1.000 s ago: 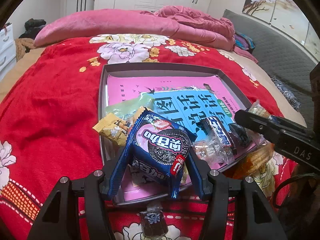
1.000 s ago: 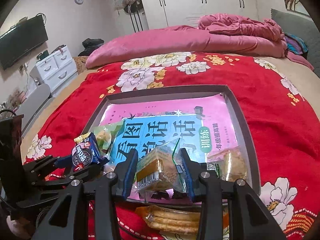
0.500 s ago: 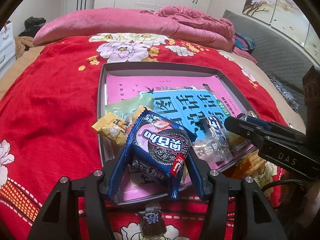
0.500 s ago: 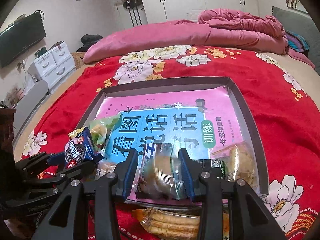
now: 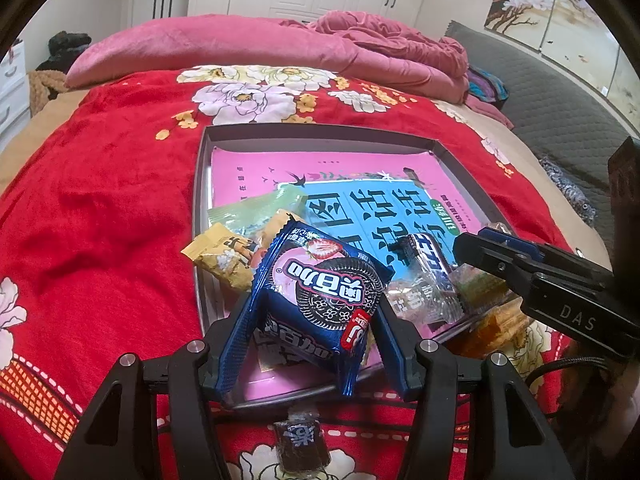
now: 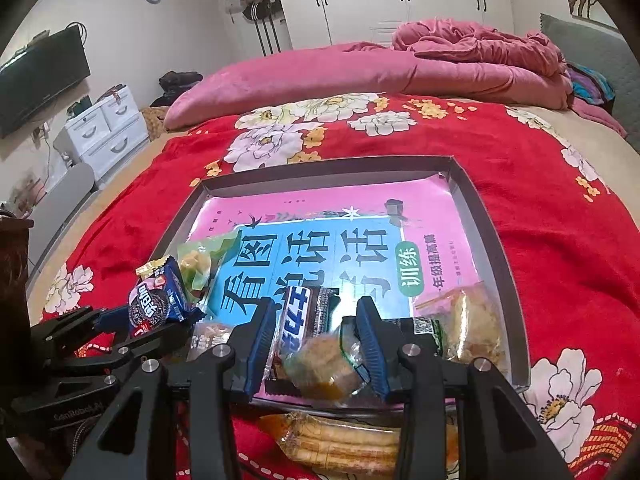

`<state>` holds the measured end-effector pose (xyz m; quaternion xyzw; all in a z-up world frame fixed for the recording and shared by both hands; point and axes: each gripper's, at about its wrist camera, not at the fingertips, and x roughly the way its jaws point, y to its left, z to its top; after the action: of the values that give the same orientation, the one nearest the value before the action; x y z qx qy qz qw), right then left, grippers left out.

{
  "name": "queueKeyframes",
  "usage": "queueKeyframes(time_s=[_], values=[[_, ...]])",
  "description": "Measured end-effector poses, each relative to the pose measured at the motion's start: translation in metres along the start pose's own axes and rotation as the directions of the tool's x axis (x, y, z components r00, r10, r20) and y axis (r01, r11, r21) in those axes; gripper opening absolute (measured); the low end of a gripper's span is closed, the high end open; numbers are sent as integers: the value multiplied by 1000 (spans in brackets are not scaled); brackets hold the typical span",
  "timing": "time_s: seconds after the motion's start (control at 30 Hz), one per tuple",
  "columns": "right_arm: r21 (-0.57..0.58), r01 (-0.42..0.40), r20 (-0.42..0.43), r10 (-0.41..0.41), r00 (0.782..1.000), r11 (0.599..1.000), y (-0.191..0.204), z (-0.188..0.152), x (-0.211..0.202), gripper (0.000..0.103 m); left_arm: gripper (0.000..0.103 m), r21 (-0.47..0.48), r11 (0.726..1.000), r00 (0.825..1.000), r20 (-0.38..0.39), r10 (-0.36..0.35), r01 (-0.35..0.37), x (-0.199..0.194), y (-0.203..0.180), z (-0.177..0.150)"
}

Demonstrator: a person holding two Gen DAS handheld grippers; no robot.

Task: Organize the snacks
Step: 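Lower and release the blue pack with the left tool while the right releases the cake in the tray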

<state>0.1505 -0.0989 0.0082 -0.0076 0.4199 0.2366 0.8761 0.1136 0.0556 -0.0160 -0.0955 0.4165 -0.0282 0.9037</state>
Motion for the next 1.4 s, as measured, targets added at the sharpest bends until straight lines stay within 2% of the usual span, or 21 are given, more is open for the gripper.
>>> queueKeyframes(time_s=[0.6, 0.9, 1.03, 1.4], values=[[35, 12, 16, -12, 1000, 999, -8, -1, -14, 43, 61, 9, 1000, 1000, -3, -10, 10, -4, -2, -1], [37, 7, 17, -8, 1000, 999, -5, -2, -18, 46, 68, 3, 1000, 1000, 8, -12, 12, -8, -1, 1], [35, 4, 29, -5, 1000, 999, -4, -2, -24, 53, 70, -13, 999, 999, 25, -33, 33, -13, 3, 4], [31, -2, 67, 0, 998, 1000, -18, -7, -50, 61, 74, 10, 997, 994, 82, -75, 75, -39, 0, 6]])
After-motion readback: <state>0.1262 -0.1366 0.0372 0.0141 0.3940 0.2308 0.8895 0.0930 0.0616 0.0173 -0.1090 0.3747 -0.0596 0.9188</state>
